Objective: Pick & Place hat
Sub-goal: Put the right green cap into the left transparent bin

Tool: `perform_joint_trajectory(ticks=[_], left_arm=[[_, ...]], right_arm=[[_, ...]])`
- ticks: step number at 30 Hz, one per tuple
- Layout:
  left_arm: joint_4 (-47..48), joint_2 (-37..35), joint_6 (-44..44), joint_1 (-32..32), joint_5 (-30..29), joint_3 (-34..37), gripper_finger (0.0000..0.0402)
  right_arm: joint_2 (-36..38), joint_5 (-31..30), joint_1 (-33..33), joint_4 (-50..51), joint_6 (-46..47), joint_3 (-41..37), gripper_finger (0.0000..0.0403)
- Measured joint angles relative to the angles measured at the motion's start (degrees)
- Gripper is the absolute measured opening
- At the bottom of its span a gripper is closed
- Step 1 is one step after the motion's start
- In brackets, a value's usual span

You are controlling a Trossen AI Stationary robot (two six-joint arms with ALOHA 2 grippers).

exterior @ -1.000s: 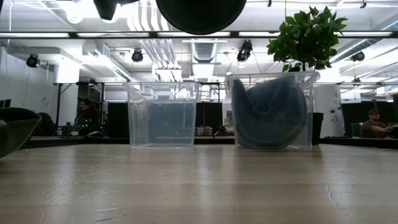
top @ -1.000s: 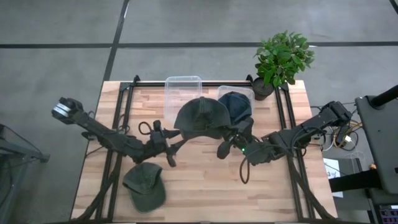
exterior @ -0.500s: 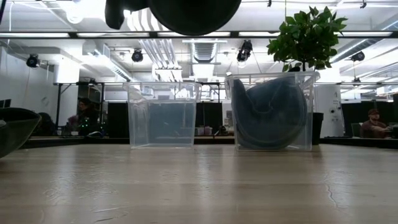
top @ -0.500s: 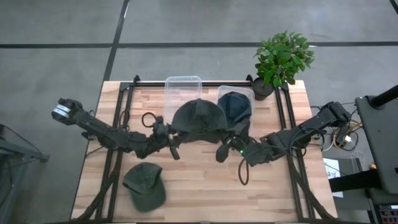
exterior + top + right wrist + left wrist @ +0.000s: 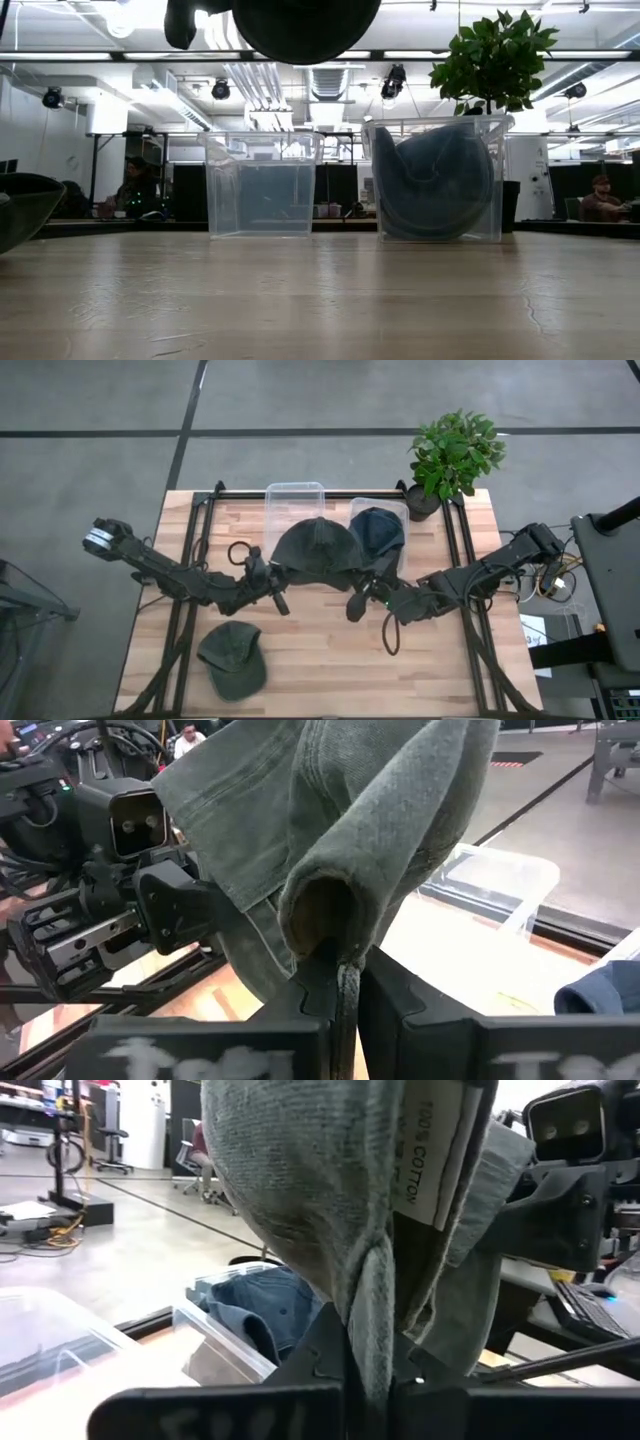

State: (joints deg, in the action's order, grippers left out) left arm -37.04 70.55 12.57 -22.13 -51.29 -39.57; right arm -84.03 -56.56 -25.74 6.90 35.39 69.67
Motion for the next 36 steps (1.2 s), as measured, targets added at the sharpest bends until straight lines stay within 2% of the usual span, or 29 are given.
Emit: perform_joint_trajectory(ticks=[8,13,18,21,25,31,36], left_arm=[[1.66,-1.2,-0.41,0.02,-5.5,0.13,0.0005],[6.32,-4.76,2.47,-0.11,-7.22,0.2,0.0004],[11.18,-10.28,8.58,-0.63,-5.69,0.34,0.0004],[14.0,-13.91,14.48,-0.63,-0.13,0.39,0.0004],[15.55,-18.38,22.04,-0.66,10.31,0.42,0.0004],[15.65,-22.99,29.41,-0.68,28.83,0.52,0.0004],[11.39,-24.14,28.46,-0.68,42.25,0.51,0.0004]], right_arm=[[1.58,3.67,-0.17,3.64,3.47,0.02,0.0085],[2.01,4.82,-0.22,14.48,5.36,0.02,0.0123],[2.34,4.92,-0.67,27.92,14.99,0.02,0.0135],[2.56,5.58,-0.82,35.21,20.02,0.0,0.0136],[2.56,6.25,-0.93,40.67,20.57,0.0,0.0131],[2.56,10.75,-0.93,42.52,8.97,-0.24,0.0123],[2.56,12.09,-0.93,42.48,2.27,-0.66,0.0121]])
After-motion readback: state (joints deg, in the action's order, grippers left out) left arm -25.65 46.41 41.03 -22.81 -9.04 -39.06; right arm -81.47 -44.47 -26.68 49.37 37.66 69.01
